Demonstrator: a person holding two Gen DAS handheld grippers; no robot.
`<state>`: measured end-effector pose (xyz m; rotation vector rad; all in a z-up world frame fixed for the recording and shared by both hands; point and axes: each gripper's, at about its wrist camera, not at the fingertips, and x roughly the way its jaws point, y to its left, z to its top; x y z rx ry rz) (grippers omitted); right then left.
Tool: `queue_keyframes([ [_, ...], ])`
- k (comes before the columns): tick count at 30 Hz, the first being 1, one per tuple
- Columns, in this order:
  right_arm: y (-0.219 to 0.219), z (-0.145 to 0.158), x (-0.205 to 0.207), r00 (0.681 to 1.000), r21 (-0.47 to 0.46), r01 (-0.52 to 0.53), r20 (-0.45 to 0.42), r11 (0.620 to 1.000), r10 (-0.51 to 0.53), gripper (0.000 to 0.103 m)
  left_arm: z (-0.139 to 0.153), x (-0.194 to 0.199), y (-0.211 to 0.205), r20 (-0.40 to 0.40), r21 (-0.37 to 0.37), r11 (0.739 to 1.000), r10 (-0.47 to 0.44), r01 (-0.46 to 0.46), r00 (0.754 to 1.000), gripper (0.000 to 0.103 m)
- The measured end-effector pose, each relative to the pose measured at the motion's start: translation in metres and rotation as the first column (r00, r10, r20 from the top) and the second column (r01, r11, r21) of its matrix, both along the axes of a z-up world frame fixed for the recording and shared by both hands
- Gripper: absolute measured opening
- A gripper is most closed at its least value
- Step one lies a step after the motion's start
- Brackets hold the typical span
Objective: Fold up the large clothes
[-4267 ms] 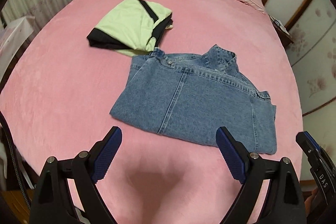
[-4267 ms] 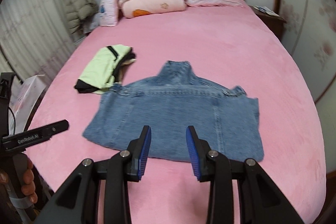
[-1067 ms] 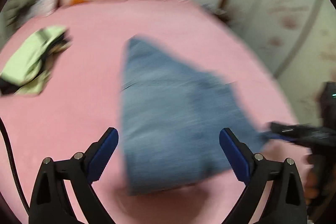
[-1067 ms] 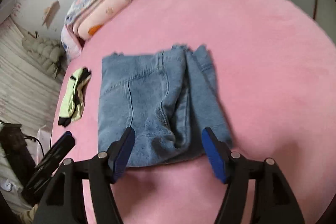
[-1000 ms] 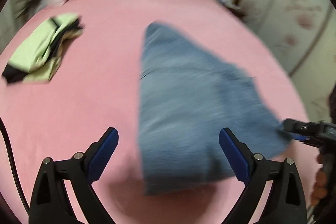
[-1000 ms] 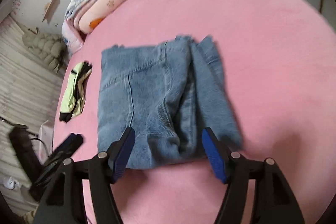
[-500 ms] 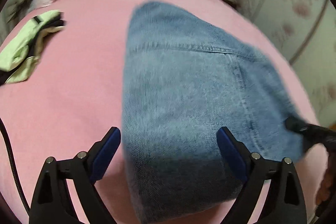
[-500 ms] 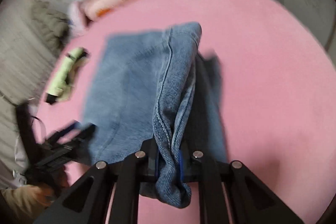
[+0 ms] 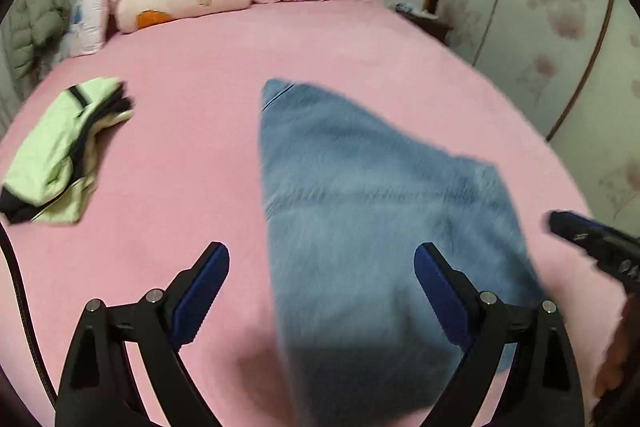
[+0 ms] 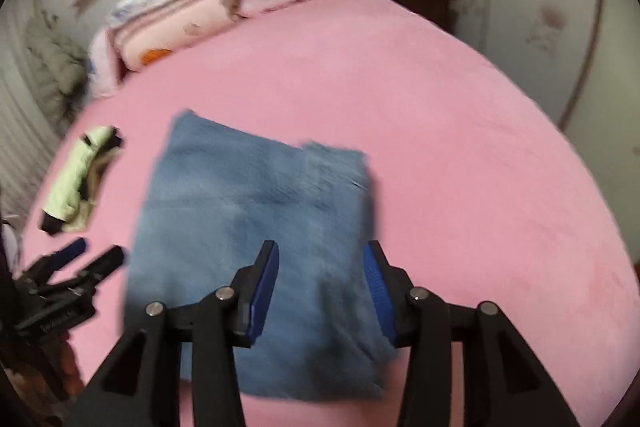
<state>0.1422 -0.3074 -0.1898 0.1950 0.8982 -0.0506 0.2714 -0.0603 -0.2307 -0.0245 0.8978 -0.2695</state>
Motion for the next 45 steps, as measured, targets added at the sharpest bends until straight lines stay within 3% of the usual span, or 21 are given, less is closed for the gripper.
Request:
queue_keyframes([
  [3,0.027,-0.013,0.050,0.997,0.013,-0.075,0.002,0.997,0.075,0.043,-0.007,0.040,-0.015,-0.018,-0.060,0.997,-0.048,0.047,0.999,0.088],
  [5,0.034,-0.030,0.084,0.994,-0.006,-0.110,-0.021,0.994,0.110,0.034,-0.014,0.060,-0.029,-0.029,-0.085,0.994,-0.068,0.065,0.997,0.086],
  [8,0.016,-0.053,0.115,0.991,-0.055,-0.095,-0.094,0.994,0.090,0.028,-0.040,0.095,-0.035,-0.083,-0.066,0.997,-0.048,0.043,0.995,0.086],
  [9,0.005,-0.065,0.125,0.991,-0.107,-0.062,-0.127,0.992,0.049,0.022,-0.046,0.103,-0.034,-0.091,-0.060,0.997,-0.053,0.048,0.994,0.086],
  [10,-0.006,-0.072,0.126,0.990,-0.104,-0.050,-0.139,0.993,0.035,0.000,-0.054,0.110,-0.033,-0.124,-0.062,0.997,-0.054,0.047,0.991,0.085],
  [12,-0.032,-0.078,0.127,0.989,0.025,-0.034,-0.143,0.999,0.037,0.000,-0.056,0.114,-0.035,-0.131,-0.061,0.997,-0.063,0.056,0.989,0.085],
  [15,-0.034,-0.064,0.123,0.987,0.036,-0.031,-0.158,0.999,0.036,0.000,-0.048,0.109,-0.040,-0.135,-0.003,0.996,-0.090,0.091,0.987,0.085],
  [18,-0.038,-0.038,0.108,0.988,0.070,-0.010,-0.152,0.998,0.020,0.011,-0.030,0.093,-0.036,-0.162,-0.031,0.991,-0.131,0.128,0.978,0.086],
  [19,-0.042,-0.027,0.100,0.990,0.097,-0.004,-0.139,0.995,0.018,0.020,-0.021,0.084,-0.032,-0.160,-0.050,0.989,-0.143,0.137,0.977,0.089],
  [20,-0.048,-0.023,0.091,0.991,0.108,0.003,-0.132,0.994,0.012,0.036,-0.015,0.078,-0.028,-0.158,-0.049,0.990,-0.139,0.133,0.978,0.095],
  [21,-0.051,-0.014,0.081,0.993,0.125,0.012,-0.118,0.992,0.003,0.045,-0.007,0.069,-0.023,-0.151,-0.044,0.992,-0.128,0.122,0.980,0.095],
  [22,-0.056,-0.006,0.068,0.995,0.141,0.019,-0.103,0.990,-0.005,0.060,0.000,0.062,-0.019,-0.140,-0.047,0.992,-0.120,0.115,0.983,0.095],
  [23,-0.061,0.001,0.053,0.996,0.161,0.031,-0.087,0.986,-0.017,0.067,0.010,0.050,-0.012,-0.119,-0.054,0.993,-0.107,0.101,0.987,0.095],
  [25,-0.067,0.009,0.036,0.997,0.198,0.045,-0.074,0.979,-0.031,0.068,0.020,0.035,-0.001,-0.112,-0.063,0.994,-0.092,0.086,0.989,0.103],
  [28,-0.078,0.013,0.012,0.994,0.245,0.083,-0.089,0.966,-0.062,0.070,0.026,0.011,0.016,-0.164,-0.126,0.990,-0.081,0.060,0.983,0.103],
  [32,-0.084,0.000,-0.018,0.994,0.265,0.083,-0.087,0.961,-0.062,0.083,0.020,-0.013,0.042,-0.175,-0.153,0.988,-0.011,-0.016,0.985,0.103],
  [35,-0.084,-0.015,-0.028,0.994,0.248,0.045,-0.108,0.968,-0.018,0.083,0.006,-0.022,0.054,-0.159,-0.223,0.975,-0.026,-0.010,0.987,0.103],
  [37,-0.085,-0.036,-0.025,0.985,0.270,0.011,-0.171,0.963,0.036,0.083,-0.013,-0.019,0.051,-0.219,-0.228,0.974,-0.046,-0.006,0.975,0.103],
  [41,-0.092,-0.072,-0.013,0.971,0.326,-0.018,-0.218,0.945,0.093,0.083,-0.053,-0.009,0.051,-0.306,-0.307,0.951,-0.071,-0.028,0.949,0.102],
  [45,-0.101,-0.110,0.012,0.952,0.456,-0.050,-0.247,0.888,0.180,0.083,-0.098,0.011,0.048,-0.404,-0.432,0.902,-0.179,-0.015,0.897,0.099],
])
